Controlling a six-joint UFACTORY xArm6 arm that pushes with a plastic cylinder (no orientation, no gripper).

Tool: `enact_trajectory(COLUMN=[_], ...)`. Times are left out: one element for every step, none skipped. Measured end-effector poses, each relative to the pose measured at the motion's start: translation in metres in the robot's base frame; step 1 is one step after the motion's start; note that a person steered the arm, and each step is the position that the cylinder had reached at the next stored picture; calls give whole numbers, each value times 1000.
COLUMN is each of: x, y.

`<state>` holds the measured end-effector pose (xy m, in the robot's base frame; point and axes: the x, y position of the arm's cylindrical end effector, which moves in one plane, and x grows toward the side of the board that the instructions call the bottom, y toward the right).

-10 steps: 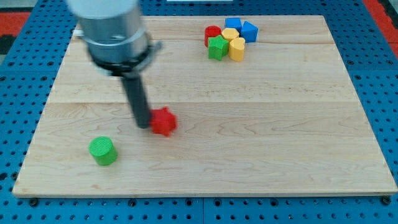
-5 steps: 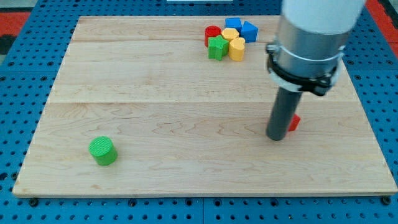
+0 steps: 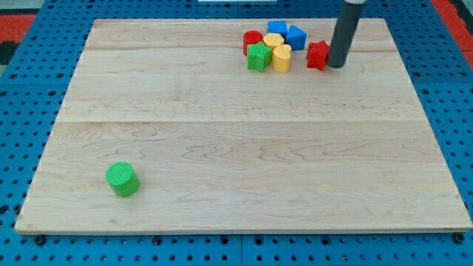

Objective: Move the red star to the bottom of the blue triangle

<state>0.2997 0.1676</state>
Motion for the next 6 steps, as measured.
enact_trajectory(x=[-15,-21,-28,-28,-28,-28], y=[5,5,2,-3,-6,-9])
